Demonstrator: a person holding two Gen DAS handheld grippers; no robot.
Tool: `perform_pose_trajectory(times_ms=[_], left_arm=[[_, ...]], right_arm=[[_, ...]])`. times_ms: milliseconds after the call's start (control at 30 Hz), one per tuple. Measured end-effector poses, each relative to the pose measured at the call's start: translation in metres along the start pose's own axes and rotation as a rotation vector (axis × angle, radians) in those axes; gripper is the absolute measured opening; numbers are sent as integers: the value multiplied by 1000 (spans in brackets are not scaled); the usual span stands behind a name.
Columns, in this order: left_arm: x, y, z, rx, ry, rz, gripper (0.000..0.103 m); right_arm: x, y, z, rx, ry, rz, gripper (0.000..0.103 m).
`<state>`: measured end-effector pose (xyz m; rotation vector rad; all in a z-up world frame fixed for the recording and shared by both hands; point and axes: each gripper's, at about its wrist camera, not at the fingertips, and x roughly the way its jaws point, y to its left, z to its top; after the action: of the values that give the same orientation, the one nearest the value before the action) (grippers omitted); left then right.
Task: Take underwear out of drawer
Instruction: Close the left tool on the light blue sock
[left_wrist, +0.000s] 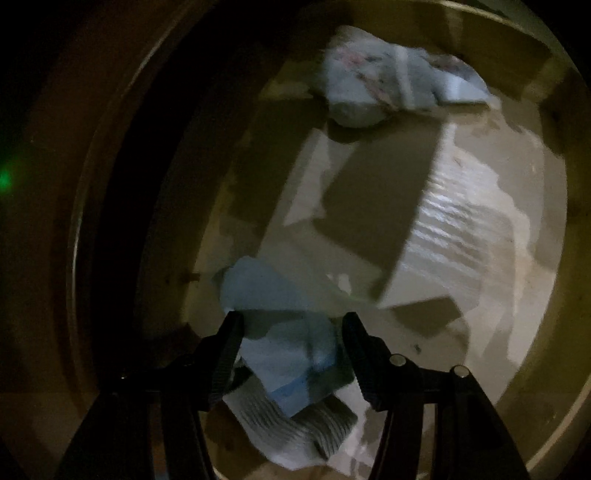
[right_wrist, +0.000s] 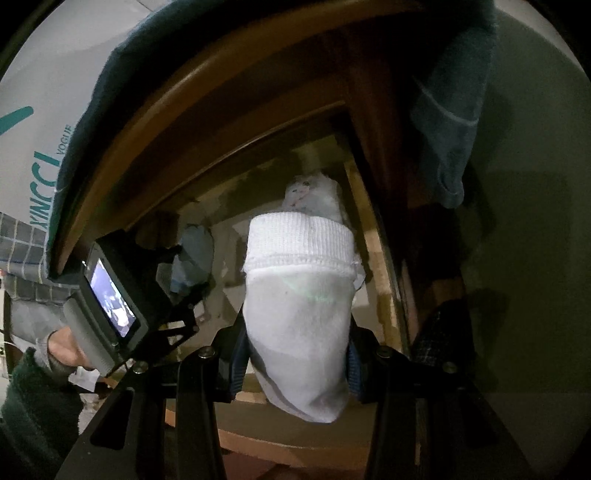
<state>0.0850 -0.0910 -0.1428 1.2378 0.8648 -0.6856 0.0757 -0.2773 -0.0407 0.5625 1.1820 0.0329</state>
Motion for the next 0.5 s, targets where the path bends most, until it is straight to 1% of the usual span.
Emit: perform_pose_trajectory(times_ms=[100, 200, 233, 267, 367, 400, 467, 500], left_arm=[[5, 7, -1, -44, -19, -14, 57], [7, 5, -3, -46, -33, -4, 56], [9, 4, -4, -46, -35, -3, 54], [10, 3, -5, -46, -39, 2, 47], [8, 7, -6, -76, -54, -4, 38], [8, 9, -7, -86, -55, -12, 38], [7, 11, -9, -98, -60, -14, 31], [9, 14, -10, -98, -58, -17, 30]], right_arm=[[1, 2, -1, -11, 2, -4, 41], [0, 3, -1, -14, 4, -3, 41], [0, 3, -1, -14, 6, 0, 41], [1, 4, -2, -15, 8, 2, 41], [2, 7, -3, -29, 20, 6, 41], [2, 8, -3, -30, 22, 8, 41], [3, 9, -2, -32, 23, 15, 41], [2, 9, -2, -33, 20, 11, 41]])
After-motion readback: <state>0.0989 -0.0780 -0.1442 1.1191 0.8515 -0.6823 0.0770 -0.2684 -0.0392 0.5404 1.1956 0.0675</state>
